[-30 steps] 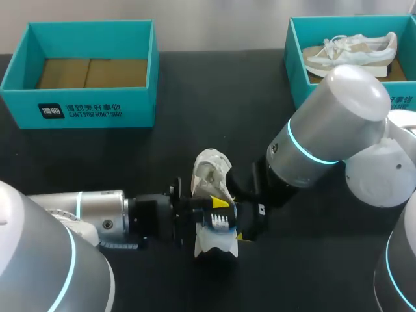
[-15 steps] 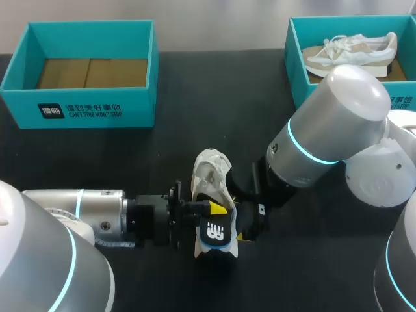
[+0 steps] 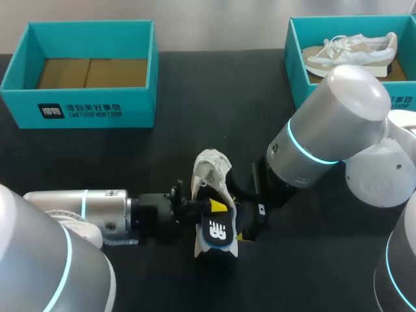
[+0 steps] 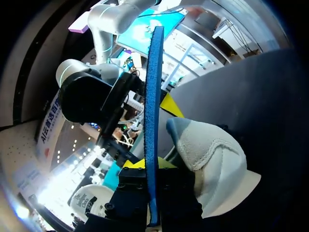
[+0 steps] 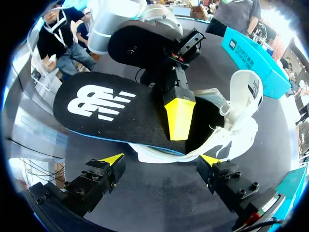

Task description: Take the shoe out of the shoebox, open the shoe tongue, remove and reinsert the insole, then place the shoe into the shoebox

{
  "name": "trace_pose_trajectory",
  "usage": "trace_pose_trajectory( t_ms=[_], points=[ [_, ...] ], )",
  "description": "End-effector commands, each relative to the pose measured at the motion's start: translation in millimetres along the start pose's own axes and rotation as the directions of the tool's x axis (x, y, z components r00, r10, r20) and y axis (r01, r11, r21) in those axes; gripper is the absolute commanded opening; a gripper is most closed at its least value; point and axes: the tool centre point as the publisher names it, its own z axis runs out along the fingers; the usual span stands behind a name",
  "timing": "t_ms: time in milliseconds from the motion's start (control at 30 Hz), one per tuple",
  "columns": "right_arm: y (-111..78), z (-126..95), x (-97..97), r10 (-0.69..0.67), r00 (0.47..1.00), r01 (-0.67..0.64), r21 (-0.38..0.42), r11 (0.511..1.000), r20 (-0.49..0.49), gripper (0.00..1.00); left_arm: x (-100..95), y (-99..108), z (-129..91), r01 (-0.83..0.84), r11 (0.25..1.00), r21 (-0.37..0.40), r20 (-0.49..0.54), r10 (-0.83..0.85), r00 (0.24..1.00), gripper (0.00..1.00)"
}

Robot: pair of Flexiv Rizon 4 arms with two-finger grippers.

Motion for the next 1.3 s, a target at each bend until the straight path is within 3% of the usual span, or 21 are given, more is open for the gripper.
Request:
trace_pose_trajectory(
  t_ms=[33,167,300,333,367,400,433,633,833,1133,1200,1233,1267,1300],
  points=[
    [-0.7,0.2,1.2,0.0,1.0,0.0,-0.001,1.0,0.002,1.0,4.5,8.0,7.4,0.001,1.0,-0.025,-0.009,-0.001,1.0,0.0],
    [-0.7,0.2,1.2,0.0,1.0,0.0,-0.001,1.0,0.002,1.0,5.7,11.8,5.1,0.03,0.999,-0.042,-0.007,-0.03,1.0,0.0],
    [-0.7,0.2,1.2,0.0,1.0,0.0,-0.001,1.0,0.002,1.0,1.6,2.9,1.7,0.045,0.999,-0.029,0.003,-0.045,0.999,0.0],
    [-0.7,0.2,1.2,0.0,1.0,0.0,-0.001,1.0,0.002,1.0,0.8,-0.2,0.4,0.049,0.999,-0.023,0.006,-0.049,0.999,0.09],
    [-0.7,0.2,1.2,0.0,1.0,0.0,-0.001,1.0,0.002,1.0,0.0,-2.0,-0.4,0.05,0.999,-0.021,0.008,-0.05,0.999,0.31],
    [-0.7,0.2,1.2,0.0,1.0,0.0,-0.001,1.0,0.002,1.0,-0.6,-4.0,-1.1,0.049,0.999,-0.019,0.009,-0.049,0.999,0.44],
    [-0.7,0.2,1.2,0.0,1.0,0.0,-0.001,1.0,0.002,1.0,-1.3,-5.8,-1.9,0.048,0.999,-0.017,0.011,-0.048,0.999,0.44],
    [-0.7,0.2,1.2,0.0,1.0,0.0,-0.001,1.0,0.002,1.0,-8.4,-15.1,-6.8,0.076,0.997,0.015,0.046,-0.077,0.996,0.39],
    [-0.7,0.2,1.2,0.0,1.0,0.0,-0.001,1.0,0.002,1.0,-16.1,-24.4,-7.4,0.063,0.998,0.03,0.052,-0.064,0.997,0.24],
    [-0.7,0.2,1.2,0.0,1.0,0.0,-0.001,1.0,0.002,1.0,-22.2,-35.0,-9.6,0.065,0.997,0.037,0.049,-0.066,0.997,0.26],
    [-0.7,0.2,1.2,0.0,1.0,0.0,-0.001,1.0,0.002,1.0,-20.5,-36.5,-9.6,0.052,0.998,0.035,0.033,-0.053,0.998,0.17],
    [-0.7,0.2,1.2,0.0,1.0,0.0,-0.001,1.0,0.002,1.0,-19.7,-36.8,-9.6,0.051,0.998,0.035,0.031,-0.052,0.998,0.05],
    [-0.7,0.2,1.2,0.0,1.0,0.0,-0.001,1.0,0.002,1.0,-18.7,-36.7,-9.5,0.05,0.998,0.034,0.027,-0.051,0.998,0.0],
    [-0.7,0.2,1.2,0.0,1.0,0.0,-0.001,1.0,0.002,1.0,-17.8,-36.3,-9.5,0.041,0.999,0.031,0.018,-0.042,0.999,0.0]
  ],
)
